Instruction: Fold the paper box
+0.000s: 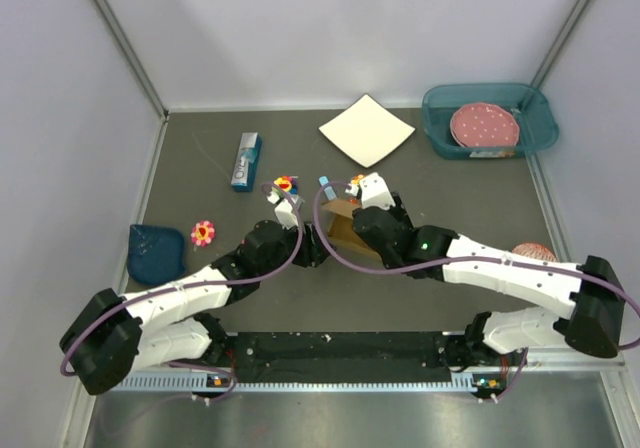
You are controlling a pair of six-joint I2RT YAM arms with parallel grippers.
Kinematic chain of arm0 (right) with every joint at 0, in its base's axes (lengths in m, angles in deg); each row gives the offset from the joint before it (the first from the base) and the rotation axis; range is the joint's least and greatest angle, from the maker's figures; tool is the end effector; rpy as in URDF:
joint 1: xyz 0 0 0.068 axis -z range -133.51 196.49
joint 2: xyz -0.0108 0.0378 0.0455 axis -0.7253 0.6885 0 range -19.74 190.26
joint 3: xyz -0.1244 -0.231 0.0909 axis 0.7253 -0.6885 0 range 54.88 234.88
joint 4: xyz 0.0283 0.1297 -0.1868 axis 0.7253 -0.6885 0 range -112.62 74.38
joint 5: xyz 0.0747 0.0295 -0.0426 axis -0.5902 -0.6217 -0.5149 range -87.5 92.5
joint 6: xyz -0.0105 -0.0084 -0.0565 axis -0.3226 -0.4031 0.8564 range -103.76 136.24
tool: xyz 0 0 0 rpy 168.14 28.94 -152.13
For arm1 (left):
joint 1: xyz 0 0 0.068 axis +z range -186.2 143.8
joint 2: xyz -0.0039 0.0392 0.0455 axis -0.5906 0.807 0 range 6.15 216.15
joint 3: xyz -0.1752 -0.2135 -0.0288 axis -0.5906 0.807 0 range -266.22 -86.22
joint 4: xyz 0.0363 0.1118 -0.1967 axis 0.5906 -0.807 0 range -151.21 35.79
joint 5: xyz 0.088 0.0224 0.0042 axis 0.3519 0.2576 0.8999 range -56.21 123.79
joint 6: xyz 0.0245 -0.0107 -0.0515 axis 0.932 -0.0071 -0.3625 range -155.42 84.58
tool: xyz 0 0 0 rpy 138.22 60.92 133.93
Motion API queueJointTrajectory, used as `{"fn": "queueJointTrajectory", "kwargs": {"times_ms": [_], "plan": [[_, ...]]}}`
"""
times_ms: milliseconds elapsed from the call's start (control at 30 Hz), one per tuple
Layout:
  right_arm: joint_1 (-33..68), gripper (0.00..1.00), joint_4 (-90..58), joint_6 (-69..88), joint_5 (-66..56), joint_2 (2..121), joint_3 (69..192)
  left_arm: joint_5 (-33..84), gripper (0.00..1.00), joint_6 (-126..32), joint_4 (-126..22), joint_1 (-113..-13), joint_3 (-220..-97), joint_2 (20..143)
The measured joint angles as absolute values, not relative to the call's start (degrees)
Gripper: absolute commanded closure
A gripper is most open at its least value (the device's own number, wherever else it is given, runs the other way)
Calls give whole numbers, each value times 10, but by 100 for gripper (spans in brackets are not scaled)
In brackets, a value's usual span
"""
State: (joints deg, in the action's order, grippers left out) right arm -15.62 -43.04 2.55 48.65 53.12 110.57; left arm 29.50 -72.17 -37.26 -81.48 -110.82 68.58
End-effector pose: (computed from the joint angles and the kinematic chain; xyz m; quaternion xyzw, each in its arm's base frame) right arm 0.1353 0.1915 0.2935 -0.2101 0.8361 -0.0672 0.5023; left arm 0.1429 -0.1487 0.2293 0.0823 0.8191 -0.3953 0.4075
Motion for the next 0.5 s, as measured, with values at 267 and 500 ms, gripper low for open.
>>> {"fn": "queueJointTrajectory", "kwargs": {"times_ms": [267, 500], "plan": [[-160, 48, -457, 13, 491, 392, 1117, 302, 48, -716, -379, -815, -1108, 678], [-70, 48, -467, -36, 460, 307, 1105, 365, 44, -708, -402, -815, -1108, 578]]}}
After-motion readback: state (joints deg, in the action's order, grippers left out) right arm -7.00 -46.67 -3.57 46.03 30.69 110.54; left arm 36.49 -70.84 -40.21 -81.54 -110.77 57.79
